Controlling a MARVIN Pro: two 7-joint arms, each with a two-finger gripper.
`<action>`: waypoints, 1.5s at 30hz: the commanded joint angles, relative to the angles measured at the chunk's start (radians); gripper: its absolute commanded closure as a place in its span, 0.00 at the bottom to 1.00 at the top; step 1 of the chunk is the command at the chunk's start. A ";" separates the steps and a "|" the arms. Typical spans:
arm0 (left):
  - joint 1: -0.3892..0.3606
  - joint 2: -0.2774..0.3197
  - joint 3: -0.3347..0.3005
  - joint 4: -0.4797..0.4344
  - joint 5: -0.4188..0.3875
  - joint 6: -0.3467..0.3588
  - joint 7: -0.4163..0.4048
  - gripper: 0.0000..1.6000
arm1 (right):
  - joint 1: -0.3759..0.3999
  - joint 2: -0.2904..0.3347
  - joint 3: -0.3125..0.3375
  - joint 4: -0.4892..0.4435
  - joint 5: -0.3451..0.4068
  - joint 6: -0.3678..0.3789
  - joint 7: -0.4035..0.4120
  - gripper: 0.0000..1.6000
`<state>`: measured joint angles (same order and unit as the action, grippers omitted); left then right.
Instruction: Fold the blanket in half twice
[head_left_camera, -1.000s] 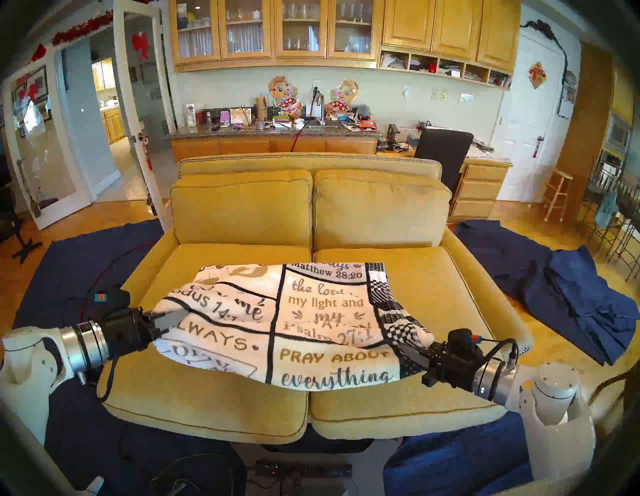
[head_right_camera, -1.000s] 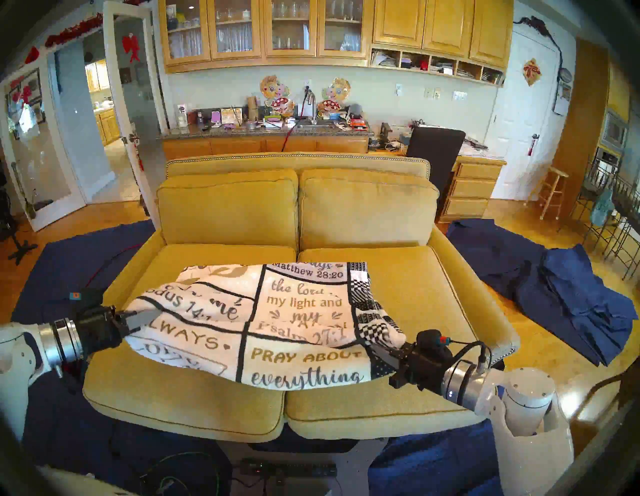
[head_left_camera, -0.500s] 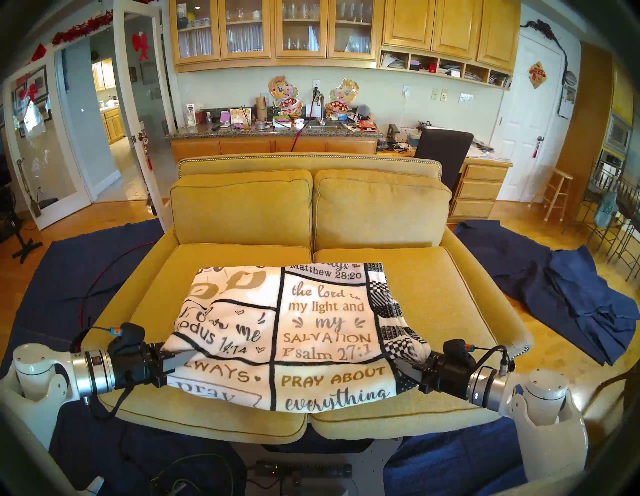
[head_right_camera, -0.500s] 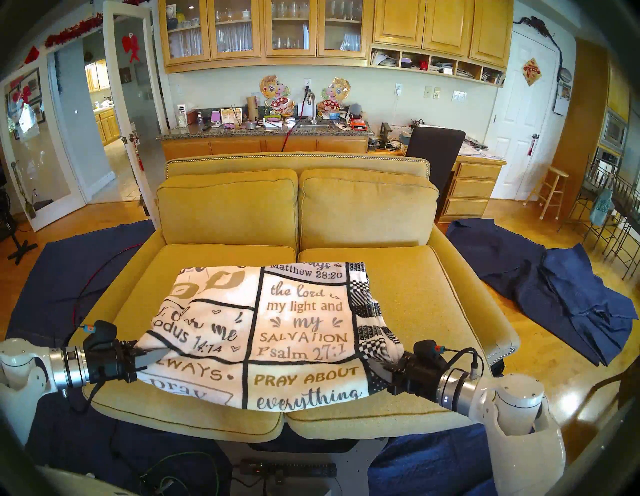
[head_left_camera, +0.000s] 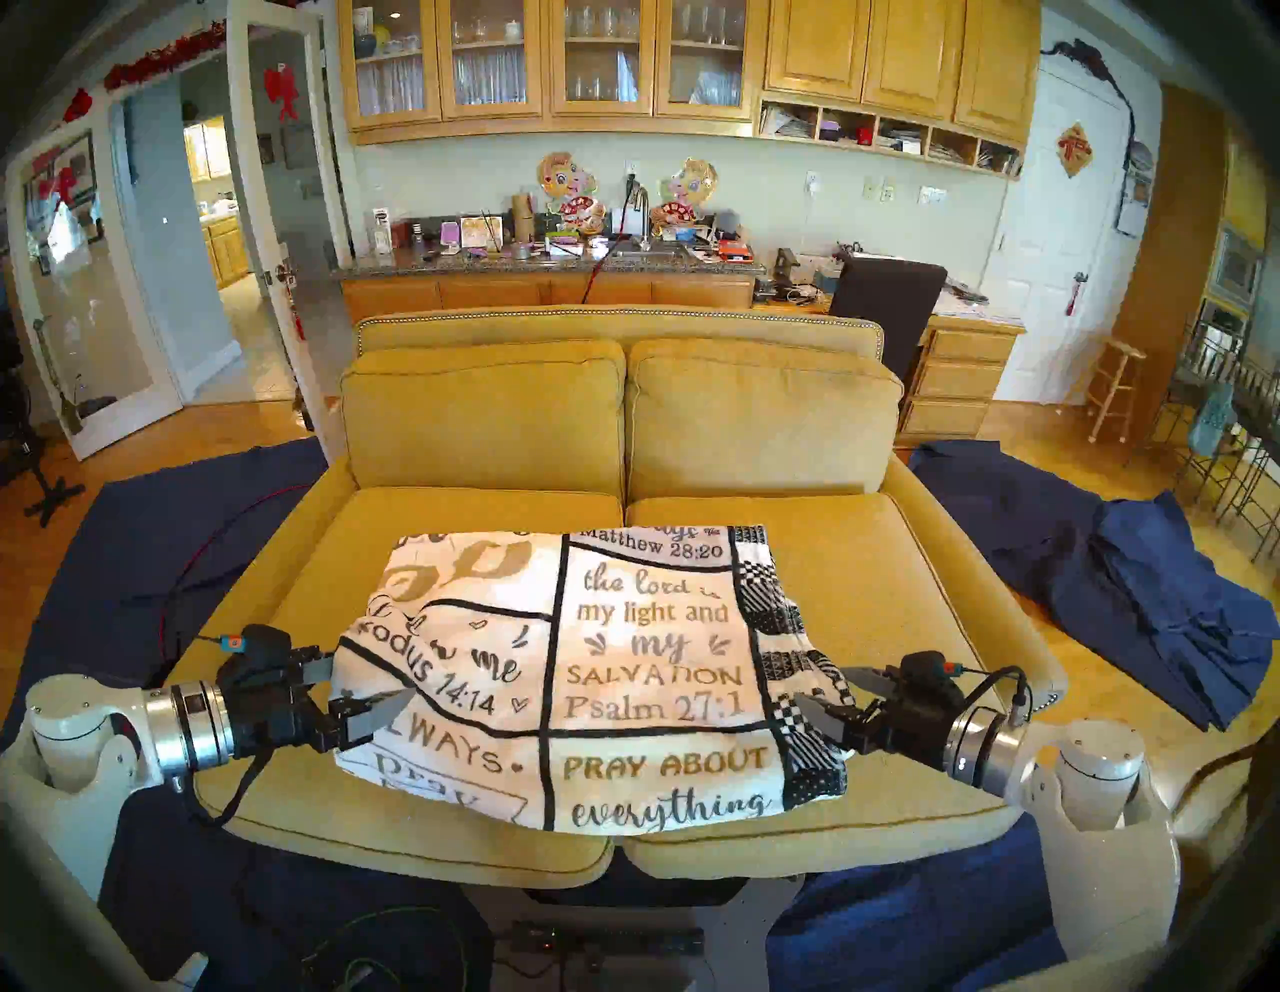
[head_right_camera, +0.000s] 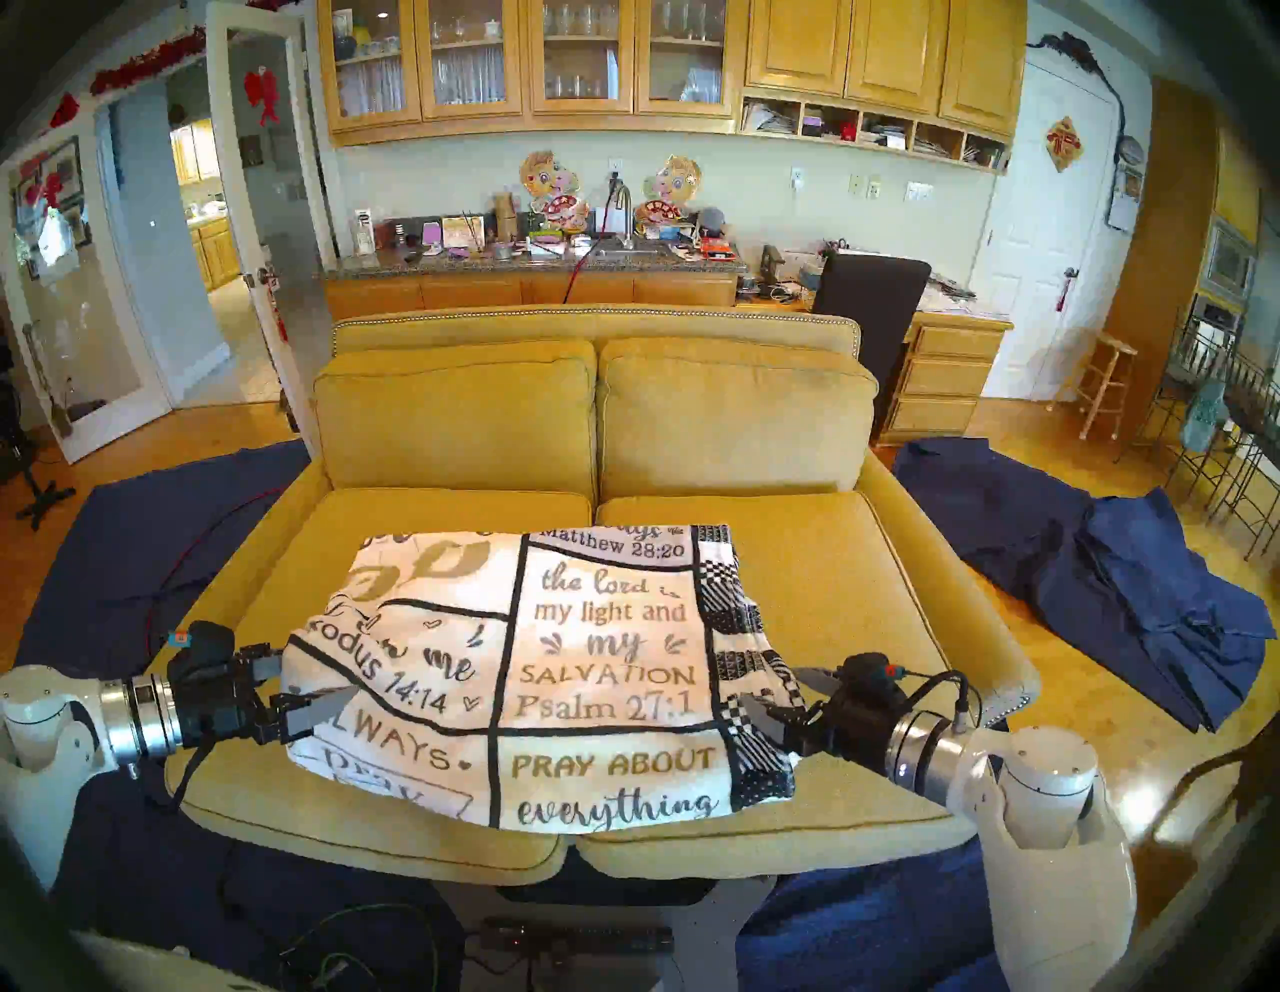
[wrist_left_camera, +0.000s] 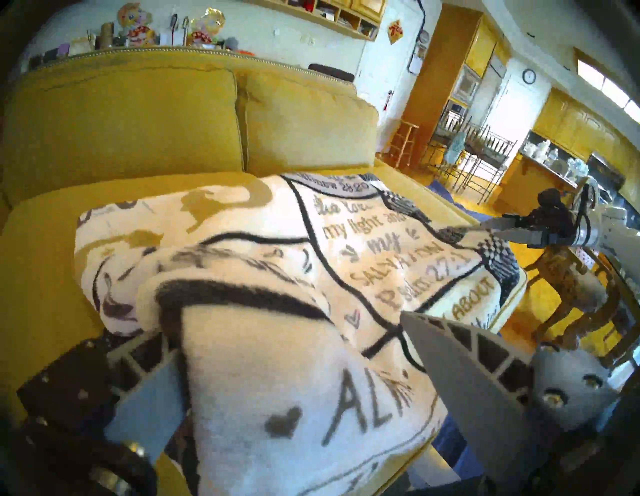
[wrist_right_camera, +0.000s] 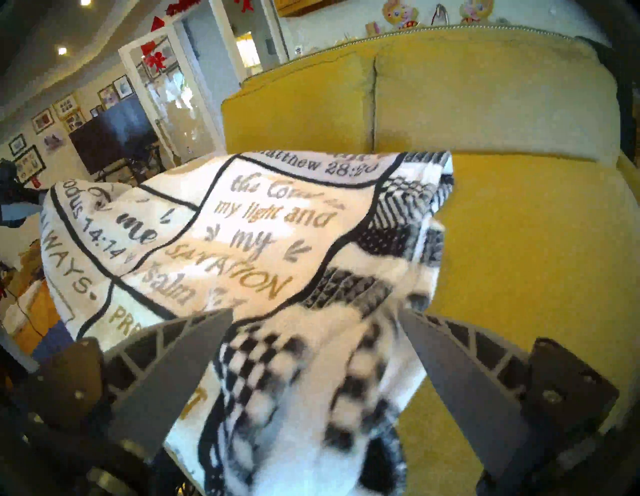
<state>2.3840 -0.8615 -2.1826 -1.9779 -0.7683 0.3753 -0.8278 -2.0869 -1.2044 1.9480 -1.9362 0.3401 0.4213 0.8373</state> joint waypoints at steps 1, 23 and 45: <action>-0.108 0.014 -0.063 -0.038 -0.080 0.030 0.027 0.00 | 0.081 0.024 0.055 -0.075 0.029 0.002 -0.005 0.00; -0.281 0.091 0.017 -0.057 -0.209 0.383 0.384 0.00 | 0.217 0.012 -0.030 -0.021 0.078 0.157 -0.052 0.00; -0.480 0.143 0.204 0.092 -0.355 0.585 0.715 0.00 | 0.338 -0.012 -0.101 0.118 0.085 0.282 -0.137 0.00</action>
<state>2.0144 -0.7436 -1.9849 -1.9219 -1.0730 0.9641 -0.1691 -1.8101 -1.2183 1.8434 -1.8123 0.4143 0.7028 0.7014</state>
